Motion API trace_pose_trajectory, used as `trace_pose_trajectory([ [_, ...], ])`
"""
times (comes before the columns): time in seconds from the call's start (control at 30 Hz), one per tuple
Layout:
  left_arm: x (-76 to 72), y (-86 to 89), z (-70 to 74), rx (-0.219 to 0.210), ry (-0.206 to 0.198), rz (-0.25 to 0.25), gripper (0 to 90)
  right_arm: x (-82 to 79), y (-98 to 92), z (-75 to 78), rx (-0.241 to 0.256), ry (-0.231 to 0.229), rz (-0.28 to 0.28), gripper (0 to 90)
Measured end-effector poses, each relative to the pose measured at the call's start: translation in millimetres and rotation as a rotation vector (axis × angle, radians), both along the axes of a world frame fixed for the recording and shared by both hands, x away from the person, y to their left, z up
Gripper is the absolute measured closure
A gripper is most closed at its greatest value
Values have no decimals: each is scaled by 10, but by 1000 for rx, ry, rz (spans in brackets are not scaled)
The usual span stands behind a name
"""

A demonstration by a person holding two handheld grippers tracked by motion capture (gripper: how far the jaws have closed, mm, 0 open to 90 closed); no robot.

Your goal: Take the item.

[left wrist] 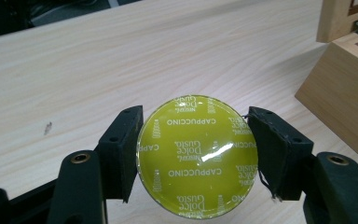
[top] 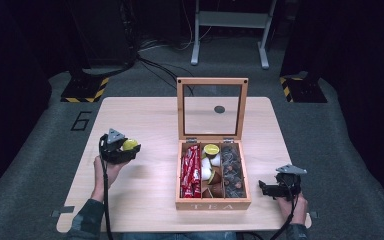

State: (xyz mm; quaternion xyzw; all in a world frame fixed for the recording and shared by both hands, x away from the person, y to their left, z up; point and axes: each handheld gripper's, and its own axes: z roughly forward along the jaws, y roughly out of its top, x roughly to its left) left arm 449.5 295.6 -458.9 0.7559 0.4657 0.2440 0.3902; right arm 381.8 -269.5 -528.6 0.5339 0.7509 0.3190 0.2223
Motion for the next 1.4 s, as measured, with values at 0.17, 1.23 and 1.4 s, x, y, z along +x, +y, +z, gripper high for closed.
trace_pose_trajectory([
  [0.17,90,-16,-97,2,40,0,381,1,0,0,0,0,0,20],
  [1.23,387,-207,-444,48,152,-8,374,-3,-3,2,2,1,7,22],
  [1.4,356,-194,-391,41,144,-25,259,-3,-3,2,2,1,6,22],
])
